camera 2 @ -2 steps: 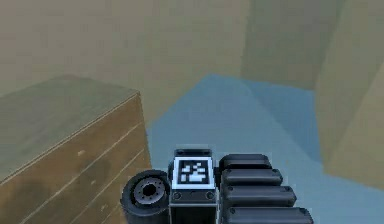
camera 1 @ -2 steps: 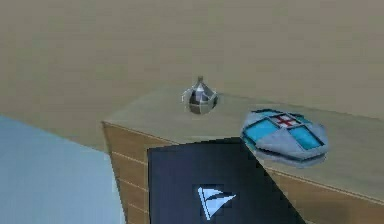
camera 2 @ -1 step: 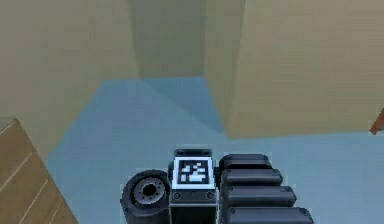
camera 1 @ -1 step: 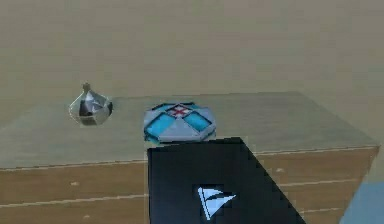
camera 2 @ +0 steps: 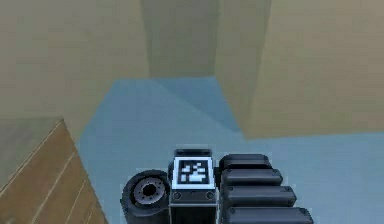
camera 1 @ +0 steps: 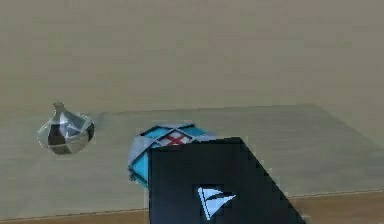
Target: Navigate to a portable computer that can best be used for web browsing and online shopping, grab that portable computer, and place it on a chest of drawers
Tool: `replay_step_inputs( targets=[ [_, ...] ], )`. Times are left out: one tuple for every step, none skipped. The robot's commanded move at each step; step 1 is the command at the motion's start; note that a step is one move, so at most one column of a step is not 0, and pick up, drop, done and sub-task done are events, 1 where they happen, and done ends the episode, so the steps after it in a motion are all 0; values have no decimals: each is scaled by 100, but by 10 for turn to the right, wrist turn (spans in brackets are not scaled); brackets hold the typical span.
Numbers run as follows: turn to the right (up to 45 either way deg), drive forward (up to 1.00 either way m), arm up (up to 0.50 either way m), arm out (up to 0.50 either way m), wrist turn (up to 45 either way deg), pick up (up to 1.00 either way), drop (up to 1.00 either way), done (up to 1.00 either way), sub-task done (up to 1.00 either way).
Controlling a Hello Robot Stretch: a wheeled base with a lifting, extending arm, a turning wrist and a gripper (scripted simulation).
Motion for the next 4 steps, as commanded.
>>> replay_step_inputs(
  targets=[
    [450,0,0,0,0,0,0,0,0],
    [450,0,0,0,0,0,0,0,0],
    [450,0,0,0,0,0,0,0,0],
    [390,0,0,0,0,0,0,0,0]
  ],
)
